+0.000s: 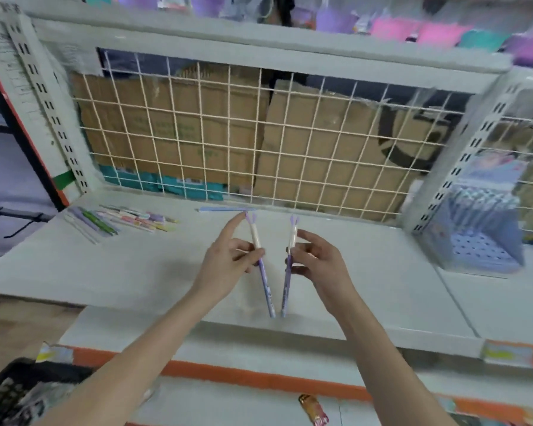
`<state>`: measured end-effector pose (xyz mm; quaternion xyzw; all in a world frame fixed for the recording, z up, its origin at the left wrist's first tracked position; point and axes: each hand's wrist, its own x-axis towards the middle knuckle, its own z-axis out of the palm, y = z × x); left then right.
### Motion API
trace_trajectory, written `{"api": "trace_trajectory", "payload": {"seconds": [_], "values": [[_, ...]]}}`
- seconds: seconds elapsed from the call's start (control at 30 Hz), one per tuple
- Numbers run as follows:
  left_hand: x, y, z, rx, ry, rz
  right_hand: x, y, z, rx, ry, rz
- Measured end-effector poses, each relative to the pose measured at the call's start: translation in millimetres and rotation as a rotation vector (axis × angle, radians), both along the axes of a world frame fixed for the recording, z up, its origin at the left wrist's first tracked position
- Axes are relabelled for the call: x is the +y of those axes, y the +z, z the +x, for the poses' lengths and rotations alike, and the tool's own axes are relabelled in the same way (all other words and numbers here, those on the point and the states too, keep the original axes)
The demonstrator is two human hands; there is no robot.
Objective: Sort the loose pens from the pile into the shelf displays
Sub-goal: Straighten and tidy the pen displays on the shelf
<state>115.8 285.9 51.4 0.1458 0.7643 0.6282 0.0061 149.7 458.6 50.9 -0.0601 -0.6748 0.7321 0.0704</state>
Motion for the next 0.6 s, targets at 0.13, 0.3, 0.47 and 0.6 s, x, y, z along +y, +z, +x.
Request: {"api": "trace_trajectory", "payload": {"seconds": [0.13, 0.3, 0.47, 0.6], "values": [[92.5, 13.9, 12.5, 0.021, -0.128, 0.057, 79.2, 14.9, 39.7, 0.028, -0.134, 0.031], [235.6, 28.7, 57.0, 0.036, -0.317, 0.099, 214.3, 30.4, 113.8, 0.051, -0.334, 0.069], [360.5, 38.1, 115.2, 0.060, -0.482, 0.179, 326.8, 40.7, 188.4, 0.087, -0.499, 0.126], [437.6, 43.5, 143.9, 0.075, -0.555, 0.207, 390.6, 48.8, 233.4, 0.090, -0.581, 0.131]]}}
